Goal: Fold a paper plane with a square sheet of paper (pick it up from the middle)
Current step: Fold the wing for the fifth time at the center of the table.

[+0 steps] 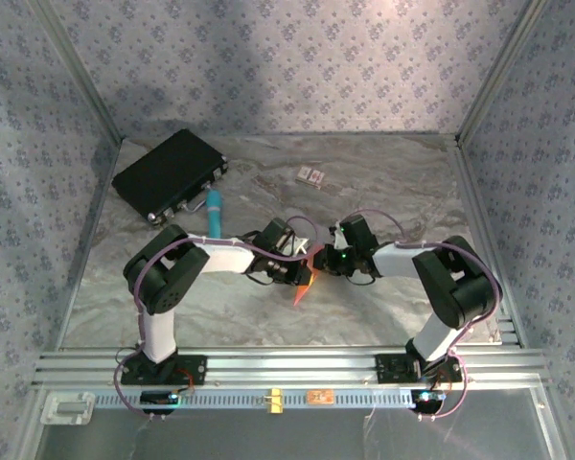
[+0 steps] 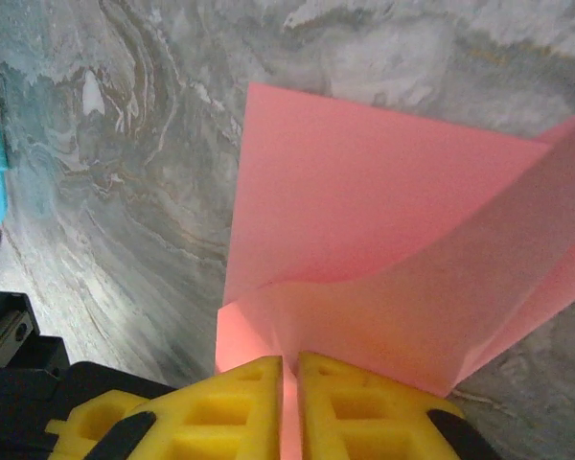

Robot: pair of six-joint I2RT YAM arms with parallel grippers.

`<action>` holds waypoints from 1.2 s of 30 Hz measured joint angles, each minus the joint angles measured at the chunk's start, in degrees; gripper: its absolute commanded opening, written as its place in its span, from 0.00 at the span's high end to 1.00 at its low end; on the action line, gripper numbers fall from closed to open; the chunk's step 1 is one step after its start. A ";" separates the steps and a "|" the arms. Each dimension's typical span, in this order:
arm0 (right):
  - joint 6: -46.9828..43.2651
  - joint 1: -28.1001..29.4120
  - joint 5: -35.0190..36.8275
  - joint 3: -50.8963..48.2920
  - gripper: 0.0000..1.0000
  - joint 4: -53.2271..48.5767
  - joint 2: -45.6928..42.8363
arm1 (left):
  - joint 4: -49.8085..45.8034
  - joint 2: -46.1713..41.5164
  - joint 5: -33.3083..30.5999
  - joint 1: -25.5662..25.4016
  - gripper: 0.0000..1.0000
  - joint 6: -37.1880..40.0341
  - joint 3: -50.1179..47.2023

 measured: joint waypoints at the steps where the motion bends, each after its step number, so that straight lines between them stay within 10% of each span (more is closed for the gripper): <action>1: 0.04 -0.48 -0.57 0.00 0.85 0.20 0.24 | -0.02 -0.02 -0.02 0.00 1.00 0.00 0.00; 24: 1.53 -11.89 0.87 4.50 0.84 -0.26 3.54 | -0.07 -0.02 -0.02 0.00 1.00 0.00 0.00; 36: -0.22 -7.58 3.28 3.93 0.82 -2.69 -5.46 | 0.17 -0.02 -0.02 0.00 1.00 -0.44 0.00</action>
